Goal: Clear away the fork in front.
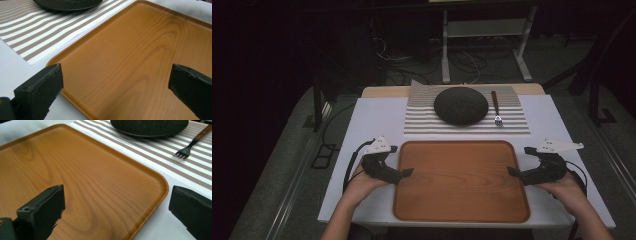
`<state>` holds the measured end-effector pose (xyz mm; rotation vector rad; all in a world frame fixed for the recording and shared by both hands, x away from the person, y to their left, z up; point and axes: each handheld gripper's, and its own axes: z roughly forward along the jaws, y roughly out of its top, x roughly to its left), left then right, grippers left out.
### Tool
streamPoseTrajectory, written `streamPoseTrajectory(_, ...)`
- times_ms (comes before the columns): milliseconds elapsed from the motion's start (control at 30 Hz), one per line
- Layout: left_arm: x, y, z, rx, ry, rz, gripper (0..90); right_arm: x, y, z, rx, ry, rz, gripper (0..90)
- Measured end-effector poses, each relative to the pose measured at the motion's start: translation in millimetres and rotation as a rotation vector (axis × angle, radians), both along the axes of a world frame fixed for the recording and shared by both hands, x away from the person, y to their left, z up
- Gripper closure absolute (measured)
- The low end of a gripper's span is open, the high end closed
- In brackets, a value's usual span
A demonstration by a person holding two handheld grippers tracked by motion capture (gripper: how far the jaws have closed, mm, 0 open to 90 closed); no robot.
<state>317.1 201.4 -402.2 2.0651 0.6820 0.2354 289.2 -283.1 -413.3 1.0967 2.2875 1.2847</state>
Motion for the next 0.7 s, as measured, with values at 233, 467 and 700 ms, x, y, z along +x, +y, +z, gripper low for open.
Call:
streamPoseTrajectory(233,-2.4,1.4,-2.3,0.000,0.001,0.005,0.0,3.4,-2.3,-1.1,-0.011,0.032,-0.030,0.4)
streamPoseTrajectory(467,-2.6,2.2,-5.0,0.006,0.003,0.003,0.0,12.9,-7.3,-0.9,-0.017,0.052,-0.071,0.5)
streamPoseTrajectory(700,-2.1,2.5,-7.3,0.009,0.006,-0.001,0.0,24.2,-8.1,-1.9,-0.029,0.063,-0.084,0.5)
